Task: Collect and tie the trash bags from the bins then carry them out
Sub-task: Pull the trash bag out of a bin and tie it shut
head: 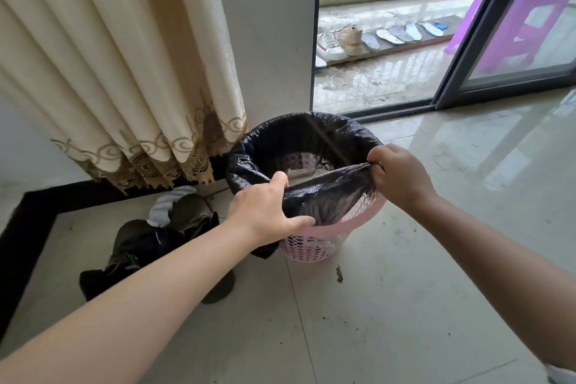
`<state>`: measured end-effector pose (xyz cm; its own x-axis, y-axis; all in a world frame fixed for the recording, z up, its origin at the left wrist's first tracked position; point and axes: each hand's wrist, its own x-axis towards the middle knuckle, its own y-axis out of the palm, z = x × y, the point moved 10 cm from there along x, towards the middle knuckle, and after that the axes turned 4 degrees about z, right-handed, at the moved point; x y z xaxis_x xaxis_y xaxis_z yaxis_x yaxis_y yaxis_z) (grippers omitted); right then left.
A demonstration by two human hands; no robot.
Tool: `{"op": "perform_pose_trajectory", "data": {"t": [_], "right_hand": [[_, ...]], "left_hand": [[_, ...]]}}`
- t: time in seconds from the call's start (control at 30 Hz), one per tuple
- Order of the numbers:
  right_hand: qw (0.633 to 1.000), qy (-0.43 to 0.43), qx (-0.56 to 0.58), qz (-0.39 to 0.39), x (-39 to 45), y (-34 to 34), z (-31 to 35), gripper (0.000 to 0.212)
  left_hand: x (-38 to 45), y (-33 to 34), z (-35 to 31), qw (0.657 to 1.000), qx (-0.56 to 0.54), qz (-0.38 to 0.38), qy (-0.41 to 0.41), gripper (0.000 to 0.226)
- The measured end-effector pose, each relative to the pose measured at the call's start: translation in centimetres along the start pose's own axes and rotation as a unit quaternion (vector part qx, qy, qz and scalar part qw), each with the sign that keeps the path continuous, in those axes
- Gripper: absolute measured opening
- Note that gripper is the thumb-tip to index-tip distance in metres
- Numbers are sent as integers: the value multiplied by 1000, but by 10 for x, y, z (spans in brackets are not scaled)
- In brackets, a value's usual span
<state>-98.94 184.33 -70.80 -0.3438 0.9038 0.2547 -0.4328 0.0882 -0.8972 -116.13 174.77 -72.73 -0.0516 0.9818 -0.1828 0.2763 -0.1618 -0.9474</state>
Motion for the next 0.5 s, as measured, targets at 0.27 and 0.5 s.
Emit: {"op": "perform_pose_trajectory", "data": {"t": [0.27, 0.5], "right_hand": [[971, 84, -176, 142, 17, 12, -22, 25], [953, 181, -134, 200, 36, 18, -63, 16]], "left_hand": [[15, -61, 38, 975, 166, -87, -123, 32], [24, -85, 68, 970, 141, -55, -192, 34]]}}
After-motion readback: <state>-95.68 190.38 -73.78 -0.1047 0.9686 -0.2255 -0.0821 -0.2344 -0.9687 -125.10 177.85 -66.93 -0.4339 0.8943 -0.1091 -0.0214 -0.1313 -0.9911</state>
